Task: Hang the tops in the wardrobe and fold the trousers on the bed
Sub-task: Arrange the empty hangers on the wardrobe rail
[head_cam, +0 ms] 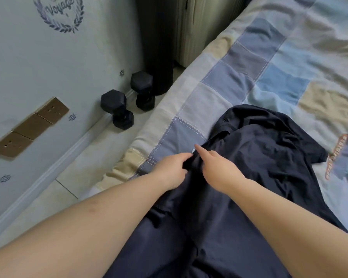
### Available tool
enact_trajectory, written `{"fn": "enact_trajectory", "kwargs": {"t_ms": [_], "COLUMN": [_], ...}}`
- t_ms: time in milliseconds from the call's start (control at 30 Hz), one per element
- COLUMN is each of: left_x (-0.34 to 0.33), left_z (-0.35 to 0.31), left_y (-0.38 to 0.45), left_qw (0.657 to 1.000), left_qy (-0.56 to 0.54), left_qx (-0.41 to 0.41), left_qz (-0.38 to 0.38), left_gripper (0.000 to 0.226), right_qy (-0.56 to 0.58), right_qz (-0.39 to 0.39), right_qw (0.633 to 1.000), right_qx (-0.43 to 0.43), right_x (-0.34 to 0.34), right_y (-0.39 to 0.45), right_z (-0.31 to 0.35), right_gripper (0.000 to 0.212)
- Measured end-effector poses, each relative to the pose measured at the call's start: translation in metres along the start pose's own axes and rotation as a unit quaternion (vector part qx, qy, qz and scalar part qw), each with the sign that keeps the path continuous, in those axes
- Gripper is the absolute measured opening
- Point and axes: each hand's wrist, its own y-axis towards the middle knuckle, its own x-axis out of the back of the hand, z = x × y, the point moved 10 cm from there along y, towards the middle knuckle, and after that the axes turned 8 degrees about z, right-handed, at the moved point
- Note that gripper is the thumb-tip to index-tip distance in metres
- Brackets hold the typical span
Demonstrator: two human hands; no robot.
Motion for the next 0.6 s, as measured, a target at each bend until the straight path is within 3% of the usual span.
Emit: {"fn": "enact_trajectory", "kwargs": {"t_ms": [133, 267, 333, 433, 600], "left_x": [-0.011, -0.006, 0.001, 0.015, 0.039], "left_z": [-0.003, -0.01, -0.024, -0.051, -0.096], "left_y": [0.004, -0.003, -0.013, -0.037, -0.095], "left_qw": [0.994, 0.988, 0.984, 0.971, 0.951], "left_qy": [0.099, 0.152, 0.174, 0.214, 0.242], "left_qx": [0.008, 0.007, -0.028, -0.095, -0.183], "left_qz": [0.045, 0.0, -0.03, -0.055, -0.054], "left_gripper": [0.052, 0.032, 0.03, 0.029, 0.021], "right_qy": [-0.048, -0.103, -0.11, -0.136, -0.14], "right_qz": [0.0, 0.0, -0.027, -0.098, -0.104], "right_qw": [0.998, 0.993, 0.992, 0.986, 0.974], "right_qx": [-0.027, -0.061, -0.052, -0.005, 0.145], "right_x": [0.0, -0.008, 0.001, 0.031, 0.072], "right_y": [0.009, 0.0, -0.008, -0.03, -0.095], "right_z": [0.002, -0.003, -0.003, 0.006, 0.024], "right_gripper": [0.06, 0.015, 0.007, 0.02, 0.023]}}
